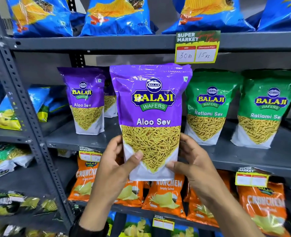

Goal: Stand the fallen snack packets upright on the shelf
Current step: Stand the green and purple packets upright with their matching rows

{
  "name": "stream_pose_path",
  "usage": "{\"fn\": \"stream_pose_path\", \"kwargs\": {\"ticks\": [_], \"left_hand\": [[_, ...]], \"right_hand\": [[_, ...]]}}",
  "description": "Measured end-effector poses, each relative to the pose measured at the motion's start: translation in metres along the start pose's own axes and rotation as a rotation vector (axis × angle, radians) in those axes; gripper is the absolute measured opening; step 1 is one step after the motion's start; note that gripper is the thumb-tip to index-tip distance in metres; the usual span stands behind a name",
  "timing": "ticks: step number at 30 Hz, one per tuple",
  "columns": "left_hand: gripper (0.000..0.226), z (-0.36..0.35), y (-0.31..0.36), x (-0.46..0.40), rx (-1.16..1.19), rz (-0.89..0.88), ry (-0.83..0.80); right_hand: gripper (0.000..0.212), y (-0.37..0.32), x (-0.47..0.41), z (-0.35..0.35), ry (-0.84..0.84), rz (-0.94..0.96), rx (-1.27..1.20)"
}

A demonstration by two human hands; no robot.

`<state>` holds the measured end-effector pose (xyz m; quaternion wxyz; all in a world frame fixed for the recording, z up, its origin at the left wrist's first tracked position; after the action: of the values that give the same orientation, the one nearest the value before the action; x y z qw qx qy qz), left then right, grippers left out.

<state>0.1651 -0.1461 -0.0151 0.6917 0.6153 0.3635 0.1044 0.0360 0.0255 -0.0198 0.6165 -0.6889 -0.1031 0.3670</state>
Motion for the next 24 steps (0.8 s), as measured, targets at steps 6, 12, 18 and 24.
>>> {"fn": "stream_pose_path", "kwargs": {"ticks": [6, 12, 18, 24], "left_hand": [[0.037, 0.005, -0.028, -0.059, -0.081, 0.003, -0.045], [0.048, 0.0, -0.083, -0.125, -0.182, -0.013, -0.063], [0.048, -0.001, -0.106, -0.161, -0.216, 0.057, -0.146], [0.036, 0.027, -0.118, -0.175, -0.577, 0.028, -0.156]], "right_hand": [[0.071, 0.02, -0.054, -0.009, 0.053, -0.016, 0.1], [0.078, 0.083, -0.115, -0.018, 0.203, 0.031, 0.204], [0.08, 0.097, -0.138, -0.019, 0.206, -0.01, 0.296], [0.075, 0.111, -0.158, -0.026, 0.158, -0.007, 0.492]]}}
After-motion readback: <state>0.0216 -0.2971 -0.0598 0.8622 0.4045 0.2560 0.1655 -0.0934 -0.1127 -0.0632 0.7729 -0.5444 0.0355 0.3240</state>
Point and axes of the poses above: each hand's wrist, its own x-axis away from the middle knuckle, its own z-axis out of the back of the hand, y = z × x, the point moved 5 cm from there along -x, towards the middle knuckle, and after that the axes turned 2 degrees about z, right-handed, at the moved point
